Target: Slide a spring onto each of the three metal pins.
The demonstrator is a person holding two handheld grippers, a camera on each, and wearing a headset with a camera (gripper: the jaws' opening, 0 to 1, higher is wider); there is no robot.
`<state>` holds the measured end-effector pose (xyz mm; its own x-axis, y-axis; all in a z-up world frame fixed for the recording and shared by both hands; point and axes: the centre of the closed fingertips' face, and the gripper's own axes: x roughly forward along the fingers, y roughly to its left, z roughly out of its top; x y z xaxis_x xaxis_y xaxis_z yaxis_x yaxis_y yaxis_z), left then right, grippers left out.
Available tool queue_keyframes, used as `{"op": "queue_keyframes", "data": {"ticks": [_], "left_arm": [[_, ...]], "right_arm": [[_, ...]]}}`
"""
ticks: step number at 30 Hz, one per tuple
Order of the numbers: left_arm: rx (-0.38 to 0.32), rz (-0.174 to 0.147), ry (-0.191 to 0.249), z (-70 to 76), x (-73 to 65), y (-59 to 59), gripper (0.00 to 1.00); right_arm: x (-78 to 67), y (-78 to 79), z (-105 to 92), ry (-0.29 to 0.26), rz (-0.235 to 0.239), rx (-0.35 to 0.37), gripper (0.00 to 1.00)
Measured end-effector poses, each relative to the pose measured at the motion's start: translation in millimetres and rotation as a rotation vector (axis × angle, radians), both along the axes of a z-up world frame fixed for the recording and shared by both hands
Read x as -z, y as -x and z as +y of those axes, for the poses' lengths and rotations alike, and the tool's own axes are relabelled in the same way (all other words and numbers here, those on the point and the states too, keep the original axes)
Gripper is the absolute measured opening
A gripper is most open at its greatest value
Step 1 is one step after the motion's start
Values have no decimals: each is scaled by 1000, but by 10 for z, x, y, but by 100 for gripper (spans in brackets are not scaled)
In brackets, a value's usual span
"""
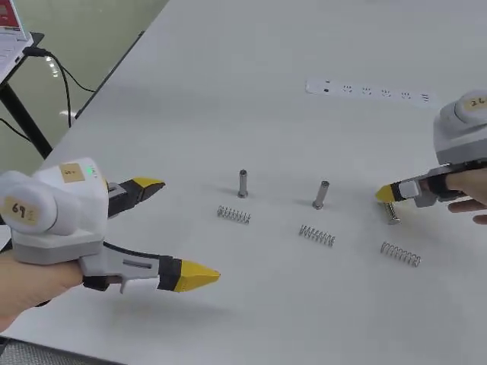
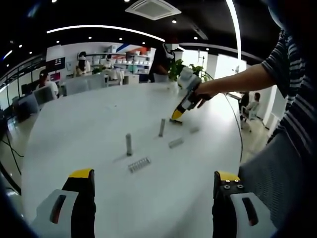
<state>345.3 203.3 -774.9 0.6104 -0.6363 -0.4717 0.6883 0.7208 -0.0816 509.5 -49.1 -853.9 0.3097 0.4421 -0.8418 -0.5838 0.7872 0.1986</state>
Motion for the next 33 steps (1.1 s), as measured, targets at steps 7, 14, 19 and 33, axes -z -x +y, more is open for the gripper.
{"op": "queue_keyframes", "data": {"ticks": [7, 14, 19, 33], "left_arm": [[-14, 8, 5, 44, 16, 25, 97], [-16, 3, 12, 14, -9, 4, 97], [-8, 8, 5, -4, 17, 19, 97], [-13, 7, 3, 20, 11, 23, 97]], "right_arm": [[52, 58, 2, 47, -6, -14, 17], [82, 51, 1, 104, -35, -23, 9], [85, 13, -28, 114, -39, 6, 7], [-112, 51, -56, 69, -87, 25, 5]]}}
